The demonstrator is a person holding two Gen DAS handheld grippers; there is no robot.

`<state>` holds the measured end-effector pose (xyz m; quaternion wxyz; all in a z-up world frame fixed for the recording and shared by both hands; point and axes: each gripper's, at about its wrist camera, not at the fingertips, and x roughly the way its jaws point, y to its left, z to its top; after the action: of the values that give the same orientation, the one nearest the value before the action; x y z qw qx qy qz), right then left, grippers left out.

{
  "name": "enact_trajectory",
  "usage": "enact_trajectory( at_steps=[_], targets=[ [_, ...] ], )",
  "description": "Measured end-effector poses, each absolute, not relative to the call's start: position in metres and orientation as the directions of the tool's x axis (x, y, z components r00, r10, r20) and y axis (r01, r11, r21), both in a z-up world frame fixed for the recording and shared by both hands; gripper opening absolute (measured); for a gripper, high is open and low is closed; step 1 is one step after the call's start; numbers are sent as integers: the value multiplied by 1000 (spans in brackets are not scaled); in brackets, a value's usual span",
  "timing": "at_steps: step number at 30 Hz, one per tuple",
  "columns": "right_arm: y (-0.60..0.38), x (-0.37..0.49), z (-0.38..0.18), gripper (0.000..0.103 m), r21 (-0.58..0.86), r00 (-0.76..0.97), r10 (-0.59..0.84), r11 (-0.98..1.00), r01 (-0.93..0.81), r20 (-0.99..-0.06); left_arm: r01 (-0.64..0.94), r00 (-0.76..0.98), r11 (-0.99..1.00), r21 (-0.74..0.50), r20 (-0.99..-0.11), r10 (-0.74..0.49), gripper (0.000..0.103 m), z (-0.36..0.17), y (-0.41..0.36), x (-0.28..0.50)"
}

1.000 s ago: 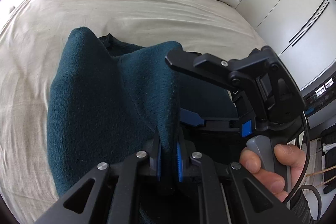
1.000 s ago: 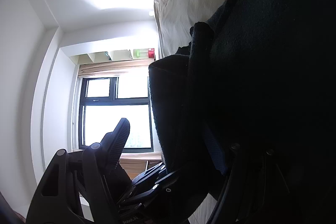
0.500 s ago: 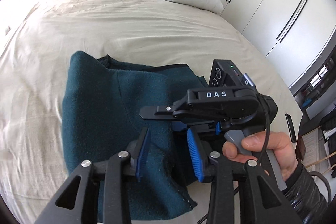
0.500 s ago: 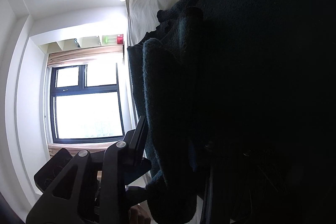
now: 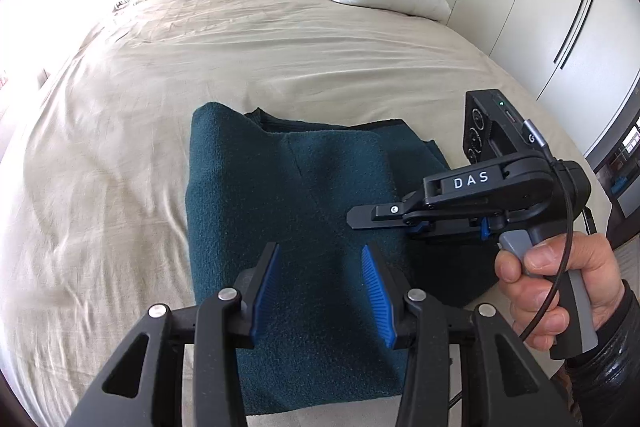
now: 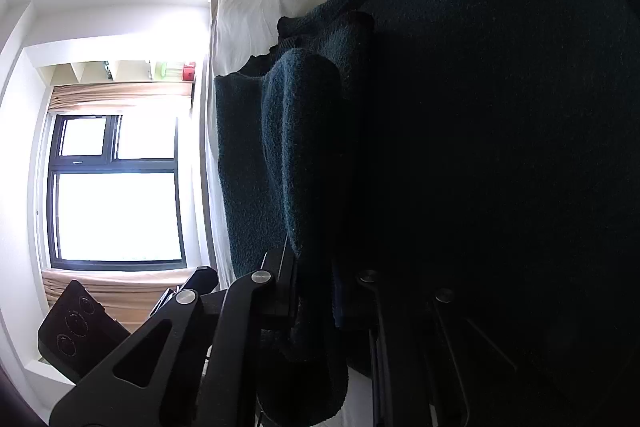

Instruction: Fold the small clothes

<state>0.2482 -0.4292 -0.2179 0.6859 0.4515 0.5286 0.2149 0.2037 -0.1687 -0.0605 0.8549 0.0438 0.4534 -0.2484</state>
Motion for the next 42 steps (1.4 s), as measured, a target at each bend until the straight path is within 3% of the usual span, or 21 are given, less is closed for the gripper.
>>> enact_trajectory(
  at_steps=[16, 23, 29, 31, 34, 35, 36, 37, 38, 40, 41, 42],
  targets=[
    [-508, 248, -155, 11, 758, 392, 661, 626, 182, -640, 491, 474, 857, -157, -778, -413, 45, -74, -193, 231],
    [-542, 245, -184, 11, 718, 378, 614, 638, 279, -693, 518, 473, 848, -106, -791, -388, 45, -110, -220, 235],
    [-554, 235, -204, 11, 801, 475, 649, 526, 284, -595, 531, 468, 842, -100, -793, -390, 49, -120, -222, 238],
    [-554, 229, -187, 15, 751, 491, 581, 593, 289, -649, 527, 461, 841, -121, -791, -403, 53, -119, -220, 240],
    [-546, 207, -144, 21, 730, 553, 527, 640, 242, -645, 529, 462, 838, -134, -783, -417, 55, -117, -218, 237],
    [-541, 199, -133, 34, 743, 561, 544, 636, 209, -624, 530, 462, 837, -133, -783, -417, 55, -117, -218, 236],
    [-532, 190, -125, 59, 734, 551, 549, 653, 186, -628, 531, 465, 837, -132, -780, -418, 56, -117, -218, 234],
    [-521, 182, -119, 68, 714, 540, 541, 678, 174, -645, 531, 466, 837, -133, -779, -419, 57, -117, -218, 233],
    [-511, 176, -118, 71, 694, 532, 529, 700, 166, -661, 530, 466, 838, -132, -780, -418, 57, -118, -218, 232],
    [-490, 167, -126, 70, 652, 483, 513, 739, 172, -709, 532, 468, 837, -128, -779, -416, 57, -117, -218, 229],
    [-482, 163, -135, 64, 610, 460, 478, 768, 196, -749, 533, 467, 837, -126, -781, -415, 57, -117, -217, 228],
    [-479, 159, -141, 42, 566, 443, 435, 794, 221, -784, 536, 465, 835, -127, -781, -417, 57, -116, -216, 228]
  ],
)
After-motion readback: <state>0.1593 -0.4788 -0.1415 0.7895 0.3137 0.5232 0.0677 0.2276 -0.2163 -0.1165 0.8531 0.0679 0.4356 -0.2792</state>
